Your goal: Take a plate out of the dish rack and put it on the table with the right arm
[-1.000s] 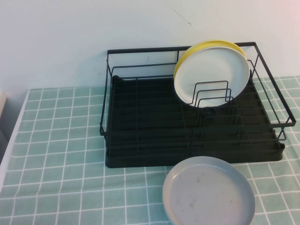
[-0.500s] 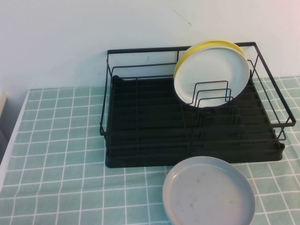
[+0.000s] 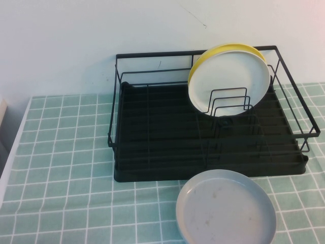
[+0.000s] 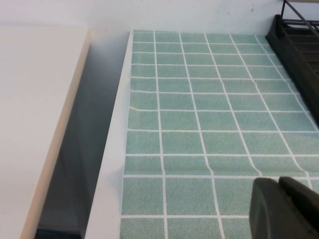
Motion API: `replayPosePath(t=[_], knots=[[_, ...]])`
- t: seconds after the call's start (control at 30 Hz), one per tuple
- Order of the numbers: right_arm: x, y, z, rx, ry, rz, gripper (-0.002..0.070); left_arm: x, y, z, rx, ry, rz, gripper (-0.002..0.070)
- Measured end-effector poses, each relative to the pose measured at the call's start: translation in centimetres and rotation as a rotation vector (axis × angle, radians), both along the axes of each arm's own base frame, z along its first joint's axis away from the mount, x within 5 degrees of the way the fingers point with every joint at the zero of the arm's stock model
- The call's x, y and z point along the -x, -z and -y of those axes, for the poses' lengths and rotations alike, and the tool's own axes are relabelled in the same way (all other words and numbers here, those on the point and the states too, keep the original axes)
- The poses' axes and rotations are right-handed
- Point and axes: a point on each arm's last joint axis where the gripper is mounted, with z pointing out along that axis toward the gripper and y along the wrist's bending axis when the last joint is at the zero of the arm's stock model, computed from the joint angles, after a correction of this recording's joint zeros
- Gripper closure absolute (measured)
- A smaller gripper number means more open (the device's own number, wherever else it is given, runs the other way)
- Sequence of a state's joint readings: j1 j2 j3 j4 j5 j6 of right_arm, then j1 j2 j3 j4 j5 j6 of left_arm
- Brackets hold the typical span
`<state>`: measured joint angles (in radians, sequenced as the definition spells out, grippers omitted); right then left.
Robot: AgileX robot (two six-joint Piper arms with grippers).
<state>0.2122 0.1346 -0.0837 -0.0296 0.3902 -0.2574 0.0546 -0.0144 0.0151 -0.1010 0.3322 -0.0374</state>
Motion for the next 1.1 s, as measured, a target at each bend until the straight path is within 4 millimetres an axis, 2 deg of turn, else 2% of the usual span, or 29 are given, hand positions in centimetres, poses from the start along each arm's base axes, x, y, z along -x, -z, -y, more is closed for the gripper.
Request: replayPosePath(t=[0.17,0.4,1.1], knots=[[0.7,2.5,0.5,-0.005,0.064,0.026,0.0678,0.0,0.0,0.0,0.000,0.000,0.000,0.0678],[0.6,2.3,1.0,-0.013,0.166,0.084,0.0678,0.0,0.0,0.0,0.000,0.000,0.000,0.0678],[0.6,2.3,1.0,-0.015,0.168,0.084,0.0678,0.0,0.0,0.0,0.000,0.000,0.000,0.0678]])
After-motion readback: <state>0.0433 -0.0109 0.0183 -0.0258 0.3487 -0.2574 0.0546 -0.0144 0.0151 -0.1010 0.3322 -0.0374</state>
